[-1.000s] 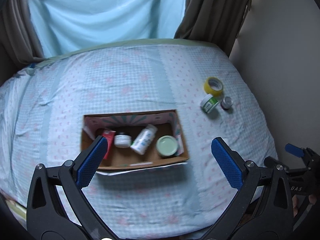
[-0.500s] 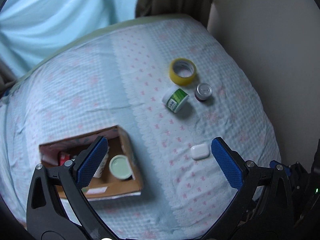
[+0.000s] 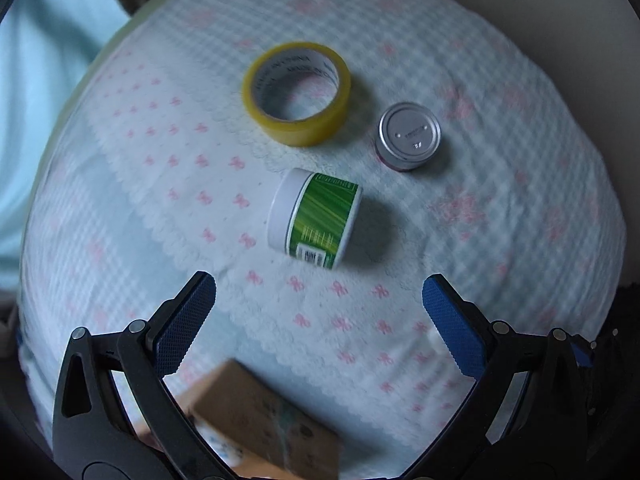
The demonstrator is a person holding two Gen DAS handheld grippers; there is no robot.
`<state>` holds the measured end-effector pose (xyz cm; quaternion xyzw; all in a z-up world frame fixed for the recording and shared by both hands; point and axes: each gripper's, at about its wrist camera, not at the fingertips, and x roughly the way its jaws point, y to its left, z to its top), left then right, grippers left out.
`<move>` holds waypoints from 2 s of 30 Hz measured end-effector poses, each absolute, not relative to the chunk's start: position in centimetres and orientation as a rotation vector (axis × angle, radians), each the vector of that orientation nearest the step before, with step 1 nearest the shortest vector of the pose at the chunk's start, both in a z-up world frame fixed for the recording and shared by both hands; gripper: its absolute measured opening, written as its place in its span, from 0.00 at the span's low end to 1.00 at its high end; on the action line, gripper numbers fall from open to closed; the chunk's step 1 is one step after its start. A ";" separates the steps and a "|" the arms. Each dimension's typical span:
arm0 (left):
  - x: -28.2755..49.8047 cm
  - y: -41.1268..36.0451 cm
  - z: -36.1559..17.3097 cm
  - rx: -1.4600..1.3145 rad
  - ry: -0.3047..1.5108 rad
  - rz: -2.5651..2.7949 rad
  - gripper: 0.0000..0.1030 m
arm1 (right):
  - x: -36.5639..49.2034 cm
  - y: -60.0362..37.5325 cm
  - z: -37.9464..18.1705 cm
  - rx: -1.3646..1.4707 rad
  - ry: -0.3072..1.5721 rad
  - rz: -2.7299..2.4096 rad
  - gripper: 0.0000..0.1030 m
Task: Organize rigid objects
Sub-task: 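Grasp the green-labelled white jar with the left tool while the right tool grasps the white earbud case, then lift the jar and earbud case and carry both over the cardboard box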
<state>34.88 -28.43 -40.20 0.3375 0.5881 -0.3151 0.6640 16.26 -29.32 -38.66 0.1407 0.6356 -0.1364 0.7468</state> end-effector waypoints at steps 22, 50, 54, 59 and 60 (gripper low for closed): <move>38.9 -32.1 -49.3 0.918 1.401 -0.839 0.52 | 22.3 -29.7 -48.1 0.363 1.594 -0.417 0.58; 36.9 -25.8 -37.9 0.650 1.380 -0.788 0.51 | 17.8 -33.6 -40.6 0.422 1.475 -0.473 0.55; 34.6 -23.8 -33.2 0.540 1.365 -0.757 0.51 | 16.3 -34.6 -35.9 0.396 1.424 -0.454 0.55; 31.4 -20.6 -28.6 0.404 1.332 -0.700 0.51 | 15.8 -35.0 -29.4 0.359 1.347 -0.382 0.55; 30.9 -19.6 -27.7 0.369 1.327 -0.682 0.51 | 15.8 -35.0 -28.2 0.348 1.340 -0.357 0.55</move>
